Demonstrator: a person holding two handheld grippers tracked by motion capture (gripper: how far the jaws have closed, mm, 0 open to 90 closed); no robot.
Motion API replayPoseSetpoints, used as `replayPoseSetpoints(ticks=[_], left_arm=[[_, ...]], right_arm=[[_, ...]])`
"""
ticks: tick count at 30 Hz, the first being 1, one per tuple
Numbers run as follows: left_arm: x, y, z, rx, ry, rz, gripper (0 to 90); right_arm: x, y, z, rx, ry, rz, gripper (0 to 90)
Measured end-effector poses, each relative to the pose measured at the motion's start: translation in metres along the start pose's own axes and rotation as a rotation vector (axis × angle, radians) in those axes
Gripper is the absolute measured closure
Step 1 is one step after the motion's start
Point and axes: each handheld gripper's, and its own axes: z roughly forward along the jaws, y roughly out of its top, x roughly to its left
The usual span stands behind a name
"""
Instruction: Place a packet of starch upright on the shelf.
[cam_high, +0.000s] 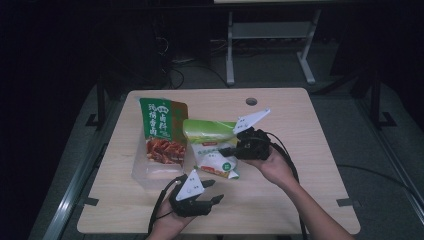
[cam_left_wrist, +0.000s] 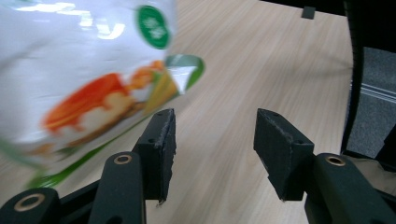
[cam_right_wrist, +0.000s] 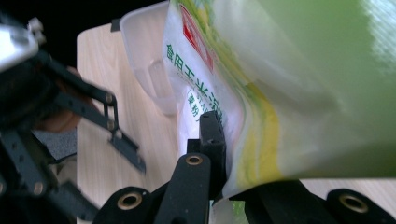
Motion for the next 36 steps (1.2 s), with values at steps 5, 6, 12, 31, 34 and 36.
replayPoseSetpoints(ticks=[5,6,12,31,34,36], left_arm=[[-0.006,0.0,0.003,-0.001,-0.018,-0.004,46.2],[-0.006,0.0,0.003,0.005,-0.021,0.002,45.9],[-0.007,-0.001,0.002,0.001,-0.022,0.028,44.3],[-0.008,-0.003,-0.002,-0.025,-0.02,0.009,43.8],[-0.007,-0.003,-0.003,-0.024,-0.019,0.012,43.8],[-0.007,-0.003,-0.003,-0.027,-0.016,0.01,43.7]], right_arm=[[0.003,0.021,0.008,-0.008,0.04,-0.018,88.7],[0.004,0.024,0.01,-0.011,0.045,-0.019,88.7],[0.011,0.05,0.023,-0.015,0.075,-0.06,88.7],[0.031,0.1,0.075,-0.02,0.151,-0.09,88.7],[0.032,0.104,0.083,-0.014,0.163,-0.099,88.7],[0.033,0.106,0.089,-0.007,0.166,-0.107,88.7]])
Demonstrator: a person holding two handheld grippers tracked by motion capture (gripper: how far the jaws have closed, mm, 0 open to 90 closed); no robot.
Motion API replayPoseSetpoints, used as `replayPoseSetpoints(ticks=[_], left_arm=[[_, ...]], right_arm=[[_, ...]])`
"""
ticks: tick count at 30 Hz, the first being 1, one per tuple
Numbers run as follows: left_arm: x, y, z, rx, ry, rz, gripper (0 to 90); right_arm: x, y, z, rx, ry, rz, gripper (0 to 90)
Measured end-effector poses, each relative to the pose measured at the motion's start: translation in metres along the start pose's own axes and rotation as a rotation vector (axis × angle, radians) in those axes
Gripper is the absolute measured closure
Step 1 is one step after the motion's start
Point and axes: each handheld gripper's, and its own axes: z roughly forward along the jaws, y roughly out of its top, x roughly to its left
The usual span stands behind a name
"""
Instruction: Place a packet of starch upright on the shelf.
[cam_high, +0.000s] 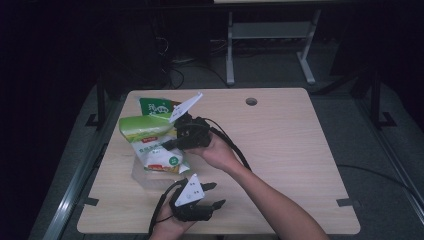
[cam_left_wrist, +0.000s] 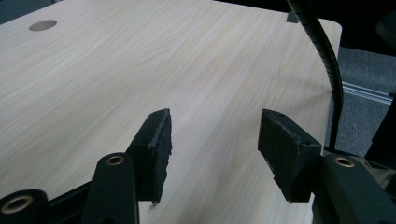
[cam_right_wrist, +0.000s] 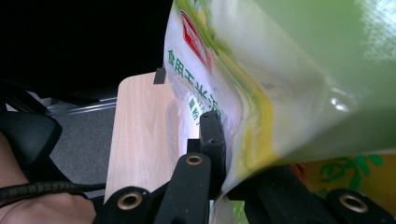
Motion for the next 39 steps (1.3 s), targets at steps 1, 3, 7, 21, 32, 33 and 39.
replayPoseSetpoints(ticks=[1,3,7,21,32,33,39], left_arm=[[0.0,0.0,-0.001,0.006,0.001,0.002,43.8],[0.001,0.0,-0.001,0.007,-0.001,-0.003,43.7],[-0.001,0.0,0.0,-0.003,-0.001,-0.001,43.6],[0.001,-0.001,-0.001,-0.005,-0.001,-0.02,43.5],[0.001,-0.001,-0.002,0.0,-0.002,-0.002,43.6],[0.001,-0.001,-0.002,-0.001,-0.002,-0.003,43.8],[0.0,-0.001,-0.001,0.005,-0.005,0.001,43.8]], right_arm=[[0.001,0.001,0.003,0.0,0.006,0.007,88.7],[0.0,0.003,0.008,0.005,0.007,0.001,88.7],[-0.001,0.003,0.019,0.015,0.023,0.008,88.7],[-0.004,0.001,0.045,0.057,0.057,0.027,88.7],[-0.008,-0.011,0.064,0.085,0.075,0.036,88.6],[-0.008,-0.011,0.064,0.079,0.08,0.042,88.5],[-0.007,-0.012,0.064,0.083,0.083,0.037,86.3]])
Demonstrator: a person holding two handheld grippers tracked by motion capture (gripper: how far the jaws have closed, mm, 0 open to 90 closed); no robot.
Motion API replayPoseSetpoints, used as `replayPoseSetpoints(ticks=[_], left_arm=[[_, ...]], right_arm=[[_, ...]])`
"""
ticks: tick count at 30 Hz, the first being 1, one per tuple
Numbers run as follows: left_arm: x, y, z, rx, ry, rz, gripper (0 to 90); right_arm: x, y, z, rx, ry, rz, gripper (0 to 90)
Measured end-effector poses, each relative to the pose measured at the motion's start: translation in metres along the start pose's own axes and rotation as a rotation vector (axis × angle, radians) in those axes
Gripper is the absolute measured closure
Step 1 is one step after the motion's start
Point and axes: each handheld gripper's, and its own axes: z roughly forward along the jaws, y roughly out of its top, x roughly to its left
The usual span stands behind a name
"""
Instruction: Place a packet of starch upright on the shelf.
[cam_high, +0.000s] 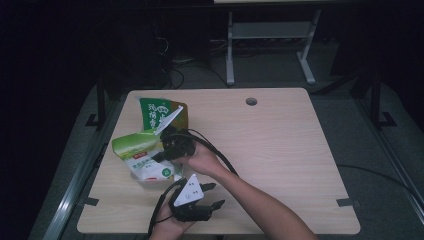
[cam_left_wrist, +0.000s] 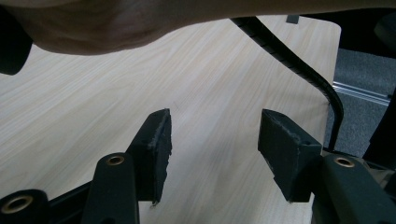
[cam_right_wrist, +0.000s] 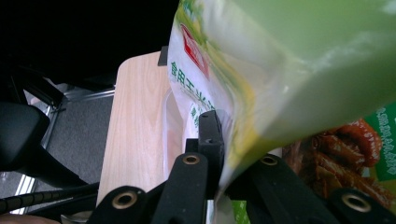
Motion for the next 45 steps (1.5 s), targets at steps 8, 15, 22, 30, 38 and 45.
replayPoseSetpoints(ticks=[8,15,22,30,38,45], left_arm=[[0.0,0.0,0.0,0.0,0.0,-0.002,43.7],[0.001,-0.001,0.003,0.005,-0.001,-0.006,43.2],[0.001,-0.001,0.002,0.007,0.0,-0.006,43.0],[0.0,-0.001,0.004,0.012,-0.005,-0.012,42.9],[0.001,-0.002,0.005,0.015,-0.003,-0.021,42.4],[0.004,-0.003,0.006,0.026,0.006,-0.026,41.4]], right_arm=[[-0.002,0.0,-0.007,-0.012,0.01,0.008,80.2],[-0.001,-0.001,-0.012,-0.003,-0.002,0.006,79.6],[0.001,-0.006,-0.009,0.027,0.0,-0.006,86.6],[-0.002,-0.011,-0.01,0.039,-0.003,0.007,83.1],[-0.003,-0.013,-0.013,0.032,0.003,0.02,85.4],[-0.004,-0.018,-0.011,0.039,0.006,0.023,86.0]])
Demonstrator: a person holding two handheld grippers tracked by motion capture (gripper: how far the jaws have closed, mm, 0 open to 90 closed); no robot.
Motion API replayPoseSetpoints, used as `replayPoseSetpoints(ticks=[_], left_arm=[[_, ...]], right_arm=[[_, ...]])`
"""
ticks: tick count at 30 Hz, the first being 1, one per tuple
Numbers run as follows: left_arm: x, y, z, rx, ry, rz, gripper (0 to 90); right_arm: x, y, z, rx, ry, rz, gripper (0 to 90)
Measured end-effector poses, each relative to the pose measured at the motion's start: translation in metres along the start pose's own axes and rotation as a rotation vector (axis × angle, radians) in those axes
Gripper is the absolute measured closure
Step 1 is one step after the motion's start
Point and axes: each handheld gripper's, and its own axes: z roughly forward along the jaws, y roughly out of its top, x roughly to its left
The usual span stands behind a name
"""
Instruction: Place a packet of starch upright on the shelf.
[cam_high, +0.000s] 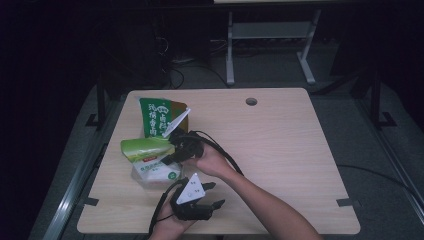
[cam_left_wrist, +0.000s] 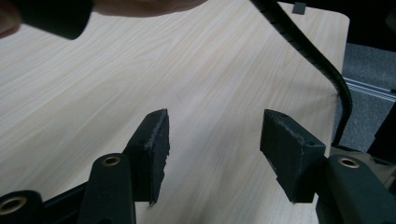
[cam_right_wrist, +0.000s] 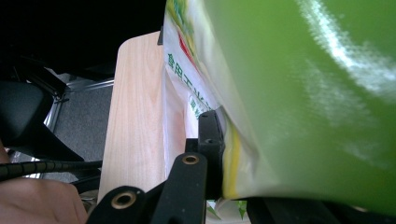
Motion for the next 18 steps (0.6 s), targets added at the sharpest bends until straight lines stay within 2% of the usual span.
replayPoseSetpoints(ticks=[8,10,18], left_arm=[[0.003,0.0,0.001,0.011,0.016,-0.011,39.4],[0.004,-0.001,0.002,0.014,0.019,-0.014,38.7],[0.007,0.0,0.003,0.012,0.031,-0.021,36.9]], right_arm=[[-0.003,-0.006,-0.012,-0.036,0.0,0.012,73.6],[-0.005,-0.009,-0.019,-0.051,-0.001,0.029,72.2],[-0.008,-0.018,-0.043,-0.081,-0.016,0.034,61.9]])
